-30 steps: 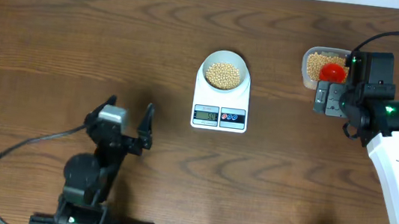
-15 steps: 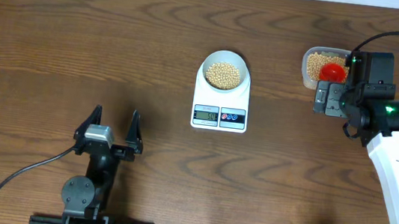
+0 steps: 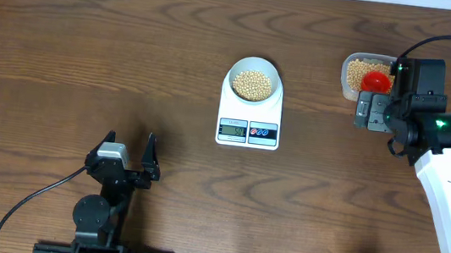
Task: Scoop item into bowl and weigh 50g on scale
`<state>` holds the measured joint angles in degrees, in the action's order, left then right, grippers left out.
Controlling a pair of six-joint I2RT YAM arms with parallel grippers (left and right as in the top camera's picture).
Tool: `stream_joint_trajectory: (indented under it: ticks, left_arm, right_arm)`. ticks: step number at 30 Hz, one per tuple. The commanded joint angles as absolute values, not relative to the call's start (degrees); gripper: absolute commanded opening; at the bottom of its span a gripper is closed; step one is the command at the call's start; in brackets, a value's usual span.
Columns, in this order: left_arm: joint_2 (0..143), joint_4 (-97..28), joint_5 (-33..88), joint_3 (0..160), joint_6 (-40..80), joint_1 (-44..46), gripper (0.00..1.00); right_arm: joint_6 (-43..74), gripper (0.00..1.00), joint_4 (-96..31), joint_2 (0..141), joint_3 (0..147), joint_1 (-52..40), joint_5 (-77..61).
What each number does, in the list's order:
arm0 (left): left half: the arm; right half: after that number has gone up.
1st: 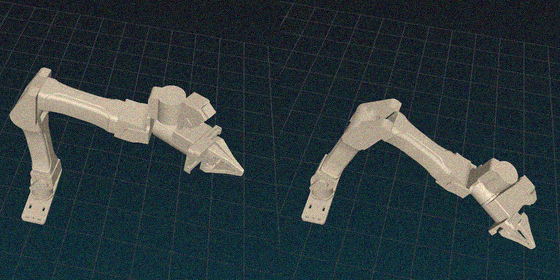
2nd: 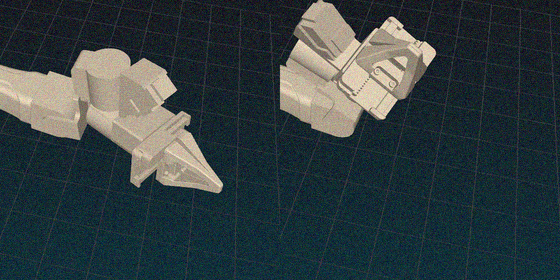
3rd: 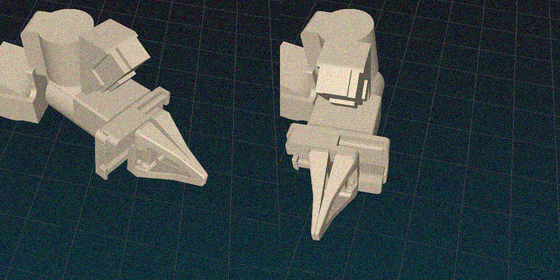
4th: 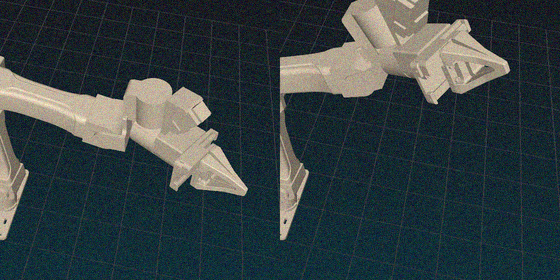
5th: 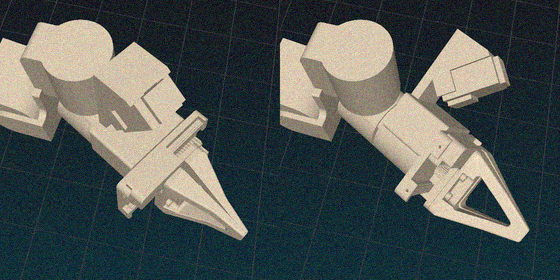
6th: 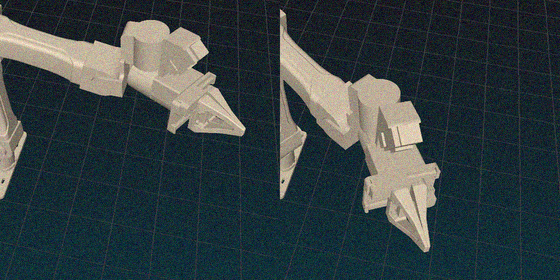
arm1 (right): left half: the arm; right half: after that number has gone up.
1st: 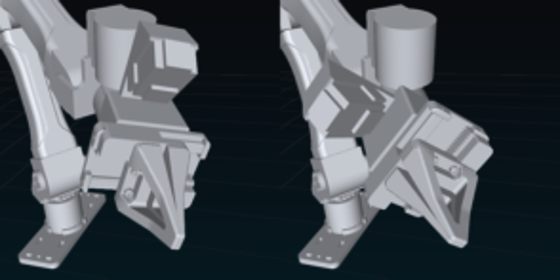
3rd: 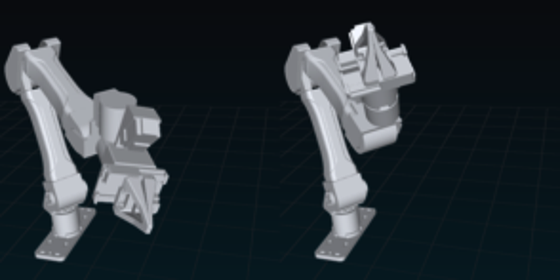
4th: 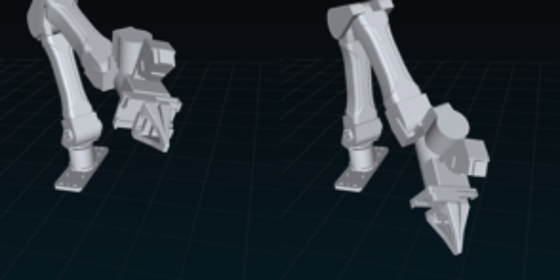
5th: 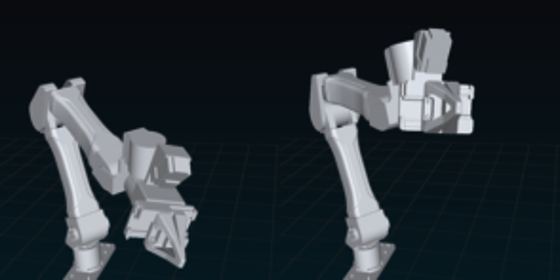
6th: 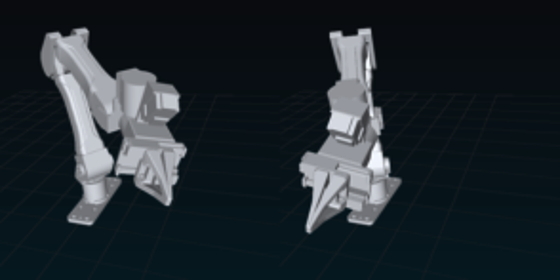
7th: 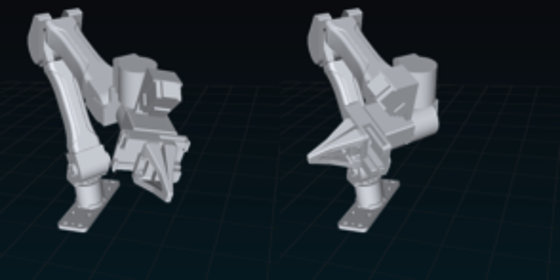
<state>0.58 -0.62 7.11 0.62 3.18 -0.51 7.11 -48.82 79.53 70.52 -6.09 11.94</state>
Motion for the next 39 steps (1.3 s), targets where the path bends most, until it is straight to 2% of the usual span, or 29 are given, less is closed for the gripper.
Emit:
stream_joint_trajectory:
  ticks: [1,12,39]
  left_arm:
    - [0.1,-3.6,7.9,0.2,1.9,-1.0,0.84]
    - [0.1,-3.6,8.6,0.3,-5.0,-1.0,0.85]
    - [0.2,-3.4,8.5,0.3,-4.7,-1.0,0.85]
  right_arm:
    - [6.6,0.99,-48.9,79.0,71.6,-6.3,12.1]
    - [6.6,0.99,-48.9,79.0,71.6,-6.3,12.1]
    - [6.6,0.99,-48.9,79.0,71.6,-6.3,12.1]
